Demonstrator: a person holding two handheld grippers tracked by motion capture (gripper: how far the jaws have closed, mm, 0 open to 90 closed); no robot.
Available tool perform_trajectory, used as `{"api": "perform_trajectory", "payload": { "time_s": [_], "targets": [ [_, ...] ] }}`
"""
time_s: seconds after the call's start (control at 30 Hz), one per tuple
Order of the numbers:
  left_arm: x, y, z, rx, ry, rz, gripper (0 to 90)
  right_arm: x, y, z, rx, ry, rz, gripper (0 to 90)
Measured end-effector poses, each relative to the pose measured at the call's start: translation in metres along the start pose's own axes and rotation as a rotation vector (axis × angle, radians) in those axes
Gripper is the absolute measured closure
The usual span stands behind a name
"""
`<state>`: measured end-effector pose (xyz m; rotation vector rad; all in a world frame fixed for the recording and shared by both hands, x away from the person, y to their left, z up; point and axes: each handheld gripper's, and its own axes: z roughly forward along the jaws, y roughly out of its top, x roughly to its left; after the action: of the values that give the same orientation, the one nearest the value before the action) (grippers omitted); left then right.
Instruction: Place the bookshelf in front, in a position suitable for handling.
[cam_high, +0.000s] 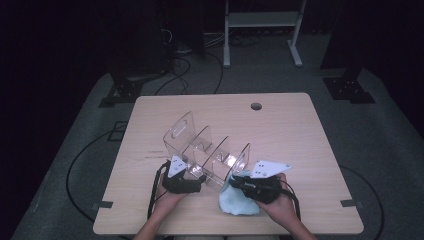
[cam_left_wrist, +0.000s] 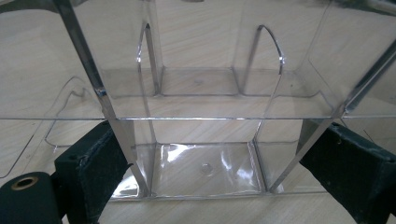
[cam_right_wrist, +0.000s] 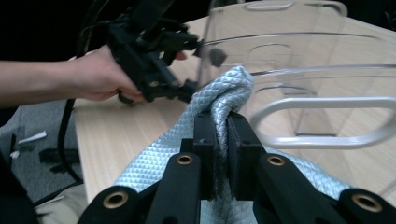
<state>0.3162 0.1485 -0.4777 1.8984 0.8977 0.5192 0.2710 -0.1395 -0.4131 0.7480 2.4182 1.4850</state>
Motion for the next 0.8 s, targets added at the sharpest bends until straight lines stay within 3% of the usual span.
{"api": "perform_trajectory", "payload": {
  "time_s": [0.17,0.4,0.53,0.63,0.8],
  "targets": [
    [-0.001,0.000,0.000,0.001,0.003,0.004,7.8,-0.019,0.003,-0.005,-0.017,-0.014,0.072,82.6],
    [-0.001,0.000,-0.002,0.004,-0.006,0.009,7.8,-0.008,0.006,-0.005,0.000,-0.008,0.024,82.9],
    [-0.002,0.000,-0.001,0.002,-0.003,0.012,7.8,-0.019,0.007,-0.010,-0.013,-0.015,0.056,82.9],
    [-0.003,0.000,-0.002,0.002,-0.007,0.017,7.8,-0.025,0.009,-0.015,-0.028,-0.069,0.068,83.0],
    [-0.003,0.000,-0.002,0.004,-0.012,0.014,7.8,-0.024,0.010,-0.015,-0.018,-0.049,0.059,83.0]
  ]
}}
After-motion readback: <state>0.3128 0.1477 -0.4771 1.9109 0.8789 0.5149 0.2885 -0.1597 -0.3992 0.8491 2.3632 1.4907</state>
